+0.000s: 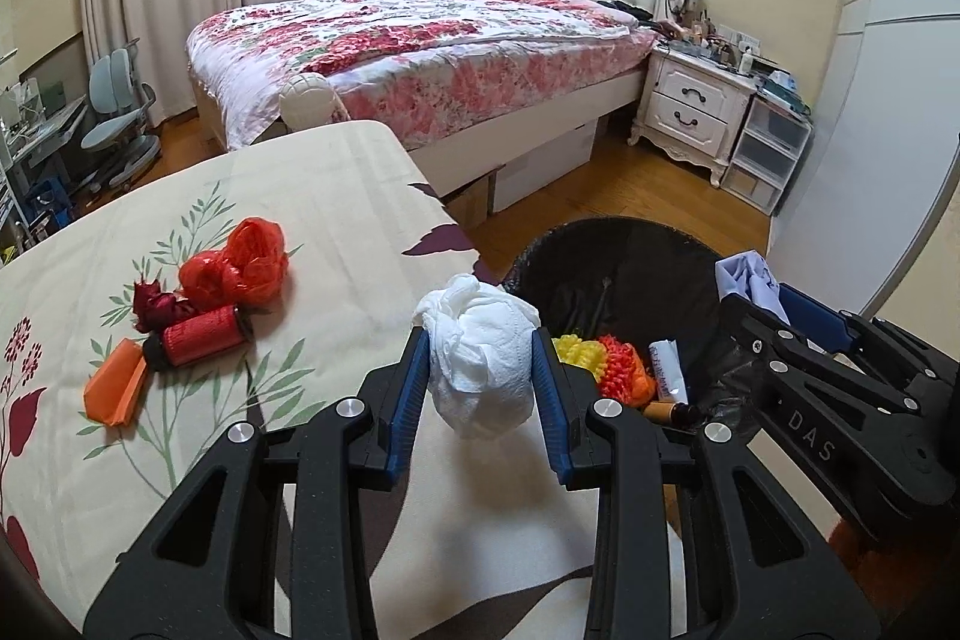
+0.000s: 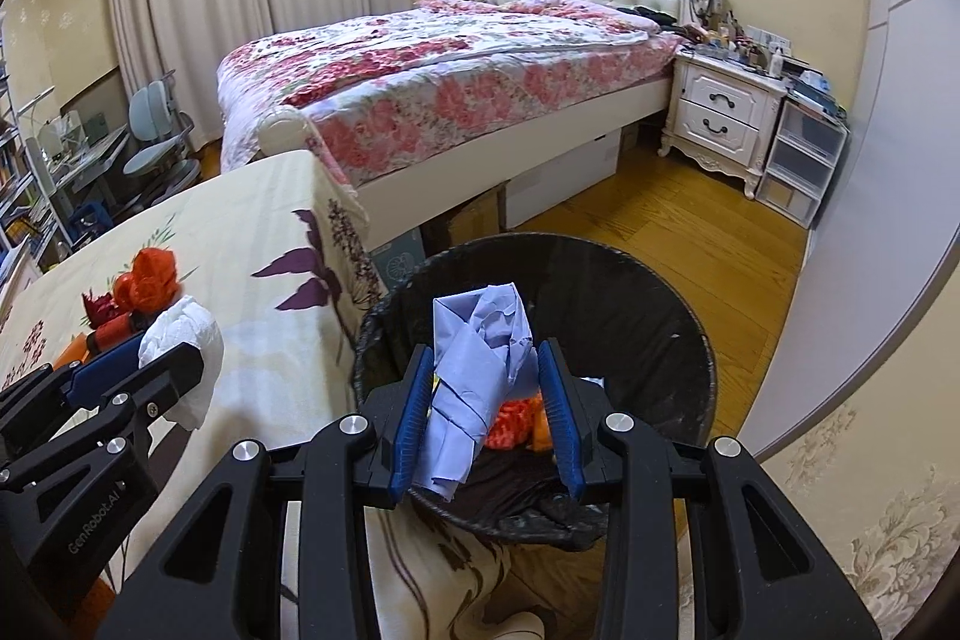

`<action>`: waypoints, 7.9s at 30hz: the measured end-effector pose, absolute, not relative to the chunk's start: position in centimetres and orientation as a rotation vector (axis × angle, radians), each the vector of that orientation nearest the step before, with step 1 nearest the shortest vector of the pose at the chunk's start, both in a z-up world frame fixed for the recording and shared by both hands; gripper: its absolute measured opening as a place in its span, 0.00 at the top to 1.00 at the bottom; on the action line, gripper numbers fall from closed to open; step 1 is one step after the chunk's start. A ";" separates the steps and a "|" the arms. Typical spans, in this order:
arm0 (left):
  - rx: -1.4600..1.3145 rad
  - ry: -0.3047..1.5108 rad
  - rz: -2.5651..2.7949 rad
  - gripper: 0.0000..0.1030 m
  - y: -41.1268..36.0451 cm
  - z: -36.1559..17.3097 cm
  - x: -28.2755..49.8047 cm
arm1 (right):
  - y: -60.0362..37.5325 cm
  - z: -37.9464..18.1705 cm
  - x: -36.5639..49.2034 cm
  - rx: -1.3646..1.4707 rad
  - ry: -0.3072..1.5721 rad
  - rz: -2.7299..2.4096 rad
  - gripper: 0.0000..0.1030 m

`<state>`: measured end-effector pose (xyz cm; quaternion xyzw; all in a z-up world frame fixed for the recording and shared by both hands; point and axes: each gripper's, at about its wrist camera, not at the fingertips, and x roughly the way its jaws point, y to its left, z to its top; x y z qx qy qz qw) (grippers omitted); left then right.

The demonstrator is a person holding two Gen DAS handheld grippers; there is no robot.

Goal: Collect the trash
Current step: 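Carry the bag and cloth over the black bin and open both grippers, then move both tools back over the remaining trash on the bed, then grasp the red spray can with the right gripper while the left gripper grasps the orange foam piece, then carry the red can and orange piece toward the black bin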

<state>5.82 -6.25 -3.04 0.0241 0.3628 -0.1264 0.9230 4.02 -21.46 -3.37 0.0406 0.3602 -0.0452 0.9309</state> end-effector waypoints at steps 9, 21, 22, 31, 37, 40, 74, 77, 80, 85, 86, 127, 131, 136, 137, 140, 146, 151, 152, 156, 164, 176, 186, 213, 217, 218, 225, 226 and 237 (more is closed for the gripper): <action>0.075 0.745 -0.279 0.68 -9.1 -3.9 8.0 | -23.7 -4.5 5.5 0.109 0.751 -0.134 0.64; 0.108 0.753 -0.308 0.68 -12.2 -4.9 10.4 | -25.9 -5.3 6.9 0.129 0.758 -0.183 0.64; 0.108 0.754 -0.310 0.68 -12.3 -5.0 10.6 | -26.0 -5.4 7.0 0.132 0.758 -0.186 0.64; 0.128 0.774 -0.320 0.67 -13.9 -6.1 12.0 | -27.0 -6.6 8.5 0.140 0.780 -0.207 0.64; 0.129 0.790 -0.324 0.64 -14.3 -6.4 12.5 | -27.3 -6.5 8.6 0.135 0.773 -0.219 0.63; 0.126 0.788 -0.323 0.54 -14.1 -6.3 12.5 | -27.4 -6.5 8.6 0.121 0.769 -0.234 0.55; 0.017 0.775 0.000 0.12 1.8 -4.4 7.6 | -18.0 -5.7 7.7 0.104 0.787 -0.046 0.26; 0.001 0.780 0.041 0.12 4.3 -4.4 6.9 | -15.4 -5.5 7.8 0.084 0.792 0.014 0.26; -0.010 0.782 0.087 0.12 6.8 -4.4 6.0 | -12.8 -5.3 7.8 0.060 0.795 0.073 0.26; -0.040 0.791 0.162 0.12 11.0 -4.6 4.6 | -8.6 -4.8 7.9 0.012 0.793 0.154 0.26; -0.047 0.793 0.176 0.12 11.8 -4.7 4.4 | -7.9 -4.7 8.1 0.005 0.791 0.167 0.26; -0.149 0.808 0.280 0.12 19.7 -5.1 2.3 | 0.3 -3.6 7.1 -0.135 0.811 0.277 0.26; -0.156 0.807 0.284 0.12 19.9 -5.1 2.1 | 2.0 -3.8 7.0 -0.152 0.818 0.340 0.30; -0.167 0.808 0.284 0.12 20.3 -5.2 1.9 | 3.7 -4.6 7.1 -0.181 0.829 0.376 0.48; -0.168 0.808 0.284 0.12 20.3 -5.3 1.9 | 3.9 -4.8 7.2 -0.180 0.836 0.384 0.51; -0.169 0.810 0.283 0.12 20.4 -5.3 1.9 | 4.4 -5.3 7.5 -0.178 0.849 0.408 0.60; -0.150 0.807 0.272 0.12 20.0 -5.3 1.8 | 4.2 -6.2 7.2 -0.177 0.877 0.421 0.76; -0.133 0.801 0.240 0.12 18.9 -5.2 2.1 | 2.2 -6.1 6.8 -0.160 0.872 0.380 0.76; -0.132 0.800 0.228 0.12 18.5 -5.2 2.2 | 1.6 -6.0 6.8 -0.157 0.870 0.368 0.76; -0.116 0.801 0.200 0.12 17.2 -5.2 2.7 | -0.5 -6.1 7.0 -0.146 0.864 0.316 0.76; -0.093 0.812 0.142 0.12 14.7 -5.2 4.7 | -3.1 -6.2 7.8 -0.107 0.863 0.259 0.76; -0.074 0.879 0.092 0.27 13.7 -6.1 8.3 | -3.5 -6.4 8.3 -0.081 0.861 0.269 0.76; -0.064 0.887 0.031 0.63 13.3 -6.4 7.7 | -3.7 -6.4 8.5 -0.072 0.861 0.272 0.76; -0.061 0.821 0.041 0.66 10.9 -4.9 3.8 | -5.4 -5.4 4.9 -0.052 0.832 0.264 0.76; -0.047 0.801 0.035 0.66 9.8 -4.4 3.2 | -6.1 -5.2 4.4 -0.044 0.827 0.256 0.76; -0.047 0.799 0.031 0.66 9.5 -4.3 3.1 | -6.3 -5.1 4.2 -0.043 0.825 0.254 0.76; -0.036 0.795 -0.004 0.66 7.5 -4.1 2.4 | -8.0 -4.7 3.2 -0.027 0.814 0.231 0.76; -0.034 0.794 -0.010 0.66 7.1 -4.1 2.4 | -8.3 -4.7 3.1 -0.024 0.813 0.227 0.76; 0.001 0.780 -0.089 0.66 2.6 -3.7 2.5 | -12.5 -4.0 2.9 0.026 0.792 0.152 0.76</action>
